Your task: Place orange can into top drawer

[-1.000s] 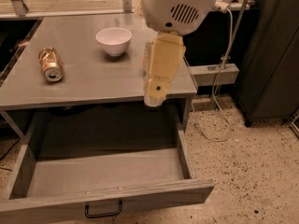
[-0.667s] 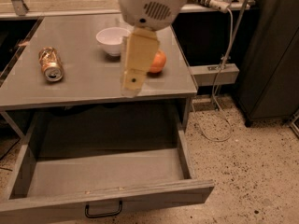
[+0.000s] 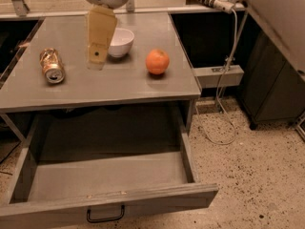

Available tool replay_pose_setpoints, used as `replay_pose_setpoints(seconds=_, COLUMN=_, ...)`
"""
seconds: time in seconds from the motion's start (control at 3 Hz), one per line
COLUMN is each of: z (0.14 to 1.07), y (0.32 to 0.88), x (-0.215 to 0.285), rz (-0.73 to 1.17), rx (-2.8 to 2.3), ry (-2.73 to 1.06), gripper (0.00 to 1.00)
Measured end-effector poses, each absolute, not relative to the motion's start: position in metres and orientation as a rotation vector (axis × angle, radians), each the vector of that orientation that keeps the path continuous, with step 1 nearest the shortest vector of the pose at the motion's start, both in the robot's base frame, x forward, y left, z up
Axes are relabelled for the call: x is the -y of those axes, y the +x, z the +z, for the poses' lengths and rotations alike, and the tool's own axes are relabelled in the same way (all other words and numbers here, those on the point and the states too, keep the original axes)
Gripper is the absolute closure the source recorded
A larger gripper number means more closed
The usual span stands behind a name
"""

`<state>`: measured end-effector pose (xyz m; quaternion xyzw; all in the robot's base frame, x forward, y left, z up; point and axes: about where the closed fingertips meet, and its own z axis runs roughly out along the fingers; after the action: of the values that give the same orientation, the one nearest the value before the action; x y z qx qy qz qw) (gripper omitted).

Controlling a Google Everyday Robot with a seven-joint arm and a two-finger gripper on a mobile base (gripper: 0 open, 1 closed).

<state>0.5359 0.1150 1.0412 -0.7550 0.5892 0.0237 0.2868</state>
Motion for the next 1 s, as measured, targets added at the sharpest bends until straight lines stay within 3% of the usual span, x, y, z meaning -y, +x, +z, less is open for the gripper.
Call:
replay_pose_setpoints(seconds=0.67, z=1.031, y=0.565, x=-0.142, rz=0.011, rx=-1.616, ry=-2.014, gripper=0.00)
replay_pose_setpoints(seconds=1.0, z=1.010, y=0.608, x=-0.193, rz=-0.004, rx=-1.618, ry=-2.088, gripper=0.00)
